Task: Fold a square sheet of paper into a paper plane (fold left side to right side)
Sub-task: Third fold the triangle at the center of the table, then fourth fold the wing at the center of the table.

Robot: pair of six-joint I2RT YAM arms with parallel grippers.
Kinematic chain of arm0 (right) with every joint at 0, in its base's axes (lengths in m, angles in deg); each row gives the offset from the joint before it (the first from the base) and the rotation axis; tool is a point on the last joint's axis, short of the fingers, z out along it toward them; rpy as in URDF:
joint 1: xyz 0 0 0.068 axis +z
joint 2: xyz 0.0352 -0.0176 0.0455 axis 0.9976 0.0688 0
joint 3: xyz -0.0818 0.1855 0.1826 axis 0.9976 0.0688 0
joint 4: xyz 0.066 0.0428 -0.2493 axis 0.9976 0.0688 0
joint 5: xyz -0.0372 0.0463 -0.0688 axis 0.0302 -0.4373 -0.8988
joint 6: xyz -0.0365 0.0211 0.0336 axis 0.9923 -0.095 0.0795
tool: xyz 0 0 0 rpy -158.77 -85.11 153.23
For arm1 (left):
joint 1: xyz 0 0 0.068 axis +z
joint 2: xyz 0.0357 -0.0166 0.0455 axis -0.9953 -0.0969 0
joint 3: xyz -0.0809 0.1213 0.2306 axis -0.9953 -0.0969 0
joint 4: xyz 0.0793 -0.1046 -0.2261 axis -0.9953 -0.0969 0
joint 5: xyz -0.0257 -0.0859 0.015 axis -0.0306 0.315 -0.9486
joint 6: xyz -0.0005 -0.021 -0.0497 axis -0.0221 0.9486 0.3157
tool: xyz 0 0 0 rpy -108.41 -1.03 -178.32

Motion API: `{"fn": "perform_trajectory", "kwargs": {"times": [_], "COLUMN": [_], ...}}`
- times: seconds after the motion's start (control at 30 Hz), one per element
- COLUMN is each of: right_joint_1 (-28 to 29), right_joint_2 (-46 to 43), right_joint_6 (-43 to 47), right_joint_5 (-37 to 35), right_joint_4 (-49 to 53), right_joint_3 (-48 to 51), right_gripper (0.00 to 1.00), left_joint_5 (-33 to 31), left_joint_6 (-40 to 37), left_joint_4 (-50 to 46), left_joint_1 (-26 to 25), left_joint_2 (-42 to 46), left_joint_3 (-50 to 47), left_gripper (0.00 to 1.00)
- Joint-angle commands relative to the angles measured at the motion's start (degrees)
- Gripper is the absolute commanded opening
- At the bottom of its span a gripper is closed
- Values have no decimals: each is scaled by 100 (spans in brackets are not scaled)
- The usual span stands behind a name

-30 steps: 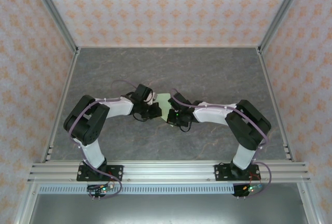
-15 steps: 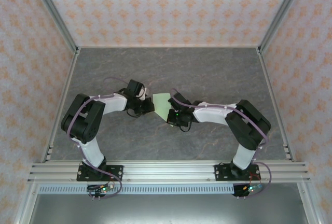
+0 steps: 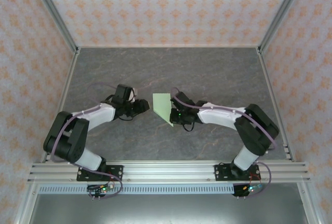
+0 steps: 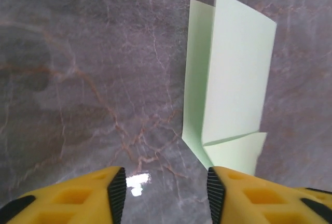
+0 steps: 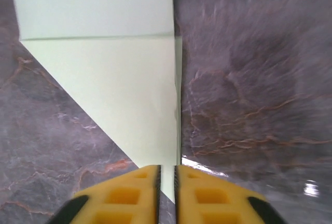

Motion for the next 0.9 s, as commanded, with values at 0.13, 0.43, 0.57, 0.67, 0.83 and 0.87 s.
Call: {"fn": "perform_trajectory", "kwargs": {"times": [0.13,0.43,0.57,0.67,0.83,0.87], "right_joint_1": [-47,-99,-85,64,425,491], "right_joint_2": [-469,183,-46,-297,-264,-204], "right_joint_6": [845,965,1059,1144,1150,1165], "right_joint_5": [-1397,-1328,-1121,-1097,-1200,-1246], "right_joint_4": [627,283,-123,-556,-1110,-1169], "right_joint_3": [-164,-525,-281,68,359,343], "right_gripper": [51,51,50,53,56,57], "left_joint_5": [-183,-79,31,139,158,158], "left_joint_6": [1030,1379,1463,1538,1544,1553], "left_joint_4": [957,1486,1664,1794,1734,1727], "left_joint_1": [-333,-653,-661,-671,-679,-680], "left_joint_2": [301,-466,-658,-738,-772,-774], "left_joint_3": [-262,36,168,271,415,436], "left_gripper": [67,71,70,66,55,53]}}
